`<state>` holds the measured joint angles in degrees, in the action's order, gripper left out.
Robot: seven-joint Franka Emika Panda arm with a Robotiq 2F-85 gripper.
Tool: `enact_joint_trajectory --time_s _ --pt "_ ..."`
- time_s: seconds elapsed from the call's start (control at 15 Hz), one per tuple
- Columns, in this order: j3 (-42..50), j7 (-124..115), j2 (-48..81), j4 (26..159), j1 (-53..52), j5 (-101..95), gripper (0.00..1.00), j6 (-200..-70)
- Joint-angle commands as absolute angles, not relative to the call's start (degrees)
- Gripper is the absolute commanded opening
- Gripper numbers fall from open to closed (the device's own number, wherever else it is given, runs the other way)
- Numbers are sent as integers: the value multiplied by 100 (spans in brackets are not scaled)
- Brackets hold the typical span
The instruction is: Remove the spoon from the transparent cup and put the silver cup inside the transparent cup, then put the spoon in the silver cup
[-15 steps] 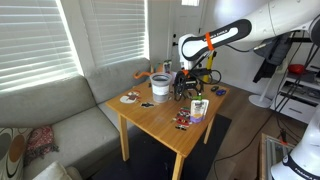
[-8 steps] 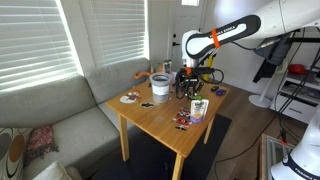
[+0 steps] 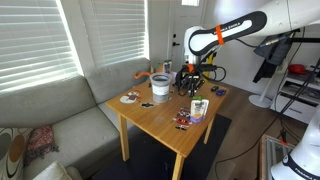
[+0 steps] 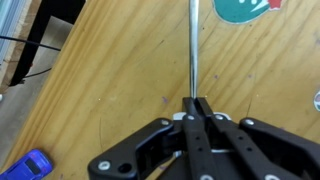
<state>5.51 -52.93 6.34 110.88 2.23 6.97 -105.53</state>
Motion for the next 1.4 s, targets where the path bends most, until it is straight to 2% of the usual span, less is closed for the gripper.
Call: enact_joint_trajectory --time_s 0.0,0.53,1.07,1.33 --pt "556 -5260 118 11075 260 411 2 -10489" --pt "279 -5454 -604 10328 237 -369 2 -11342" --pt "-311 -6115 -248 10290 67 -1482 2 -13209" --pt "-408 -6550 71 10286 -93 -2567 2 -13436"
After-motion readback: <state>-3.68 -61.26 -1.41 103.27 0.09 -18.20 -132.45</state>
